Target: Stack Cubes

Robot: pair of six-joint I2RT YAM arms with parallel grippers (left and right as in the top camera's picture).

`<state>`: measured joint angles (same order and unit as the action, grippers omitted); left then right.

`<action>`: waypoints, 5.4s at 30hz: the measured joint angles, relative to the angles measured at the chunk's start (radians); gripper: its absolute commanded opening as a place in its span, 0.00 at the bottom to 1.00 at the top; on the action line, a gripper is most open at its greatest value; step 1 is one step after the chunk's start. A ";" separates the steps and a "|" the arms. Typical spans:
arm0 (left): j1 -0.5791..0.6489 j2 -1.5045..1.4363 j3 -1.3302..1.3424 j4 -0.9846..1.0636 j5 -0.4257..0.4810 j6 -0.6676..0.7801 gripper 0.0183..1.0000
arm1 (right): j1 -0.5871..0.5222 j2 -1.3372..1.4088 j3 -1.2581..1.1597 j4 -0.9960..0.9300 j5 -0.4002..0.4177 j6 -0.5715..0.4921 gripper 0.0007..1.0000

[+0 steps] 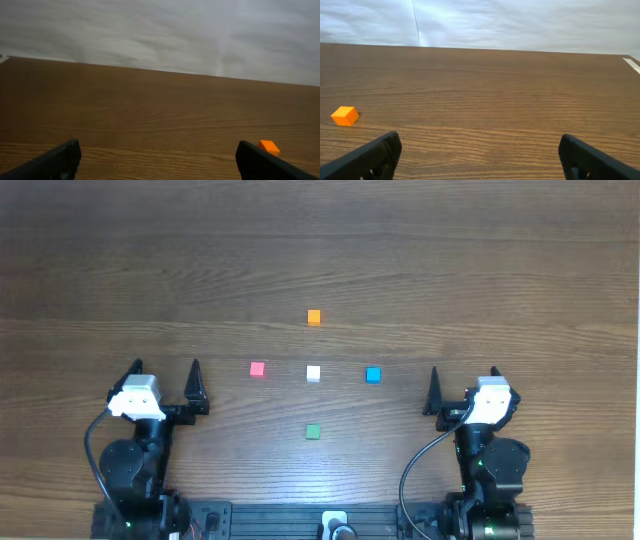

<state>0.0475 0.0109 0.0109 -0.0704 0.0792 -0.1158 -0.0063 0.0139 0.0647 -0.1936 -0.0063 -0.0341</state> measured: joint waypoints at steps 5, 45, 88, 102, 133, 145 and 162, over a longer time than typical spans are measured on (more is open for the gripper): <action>0.000 0.000 0.000 0.000 0.000 0.000 1.00 | 0.000 0.000 0.000 0.000 0.000 -0.001 0.99; 0.000 0.000 0.000 0.000 -0.001 0.000 1.00 | 0.000 0.000 0.000 0.000 0.000 0.000 0.99; -0.516 1.529 0.901 -0.634 -0.111 -0.314 0.99 | 0.000 -0.001 -0.002 0.004 -0.004 0.000 0.99; -0.534 1.627 0.901 -0.531 -0.178 -0.350 0.93 | 0.000 -0.001 -0.002 0.004 -0.003 0.000 0.99; -0.534 1.678 0.901 -0.523 -0.185 -0.361 0.46 | 0.000 -0.001 -0.002 0.003 -0.004 0.000 0.99; -0.534 1.678 0.901 -0.523 -0.185 -0.366 0.24 | 0.000 -0.001 -0.002 0.004 -0.003 0.000 0.99; -0.705 1.586 1.155 -0.816 -0.229 -0.594 0.02 | 0.000 -0.001 -0.002 0.003 -0.003 0.000 0.99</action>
<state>-0.6571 1.5970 1.1664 -0.8867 -0.1497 -0.7094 -0.0063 0.0128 0.0631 -0.1902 -0.0097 -0.0345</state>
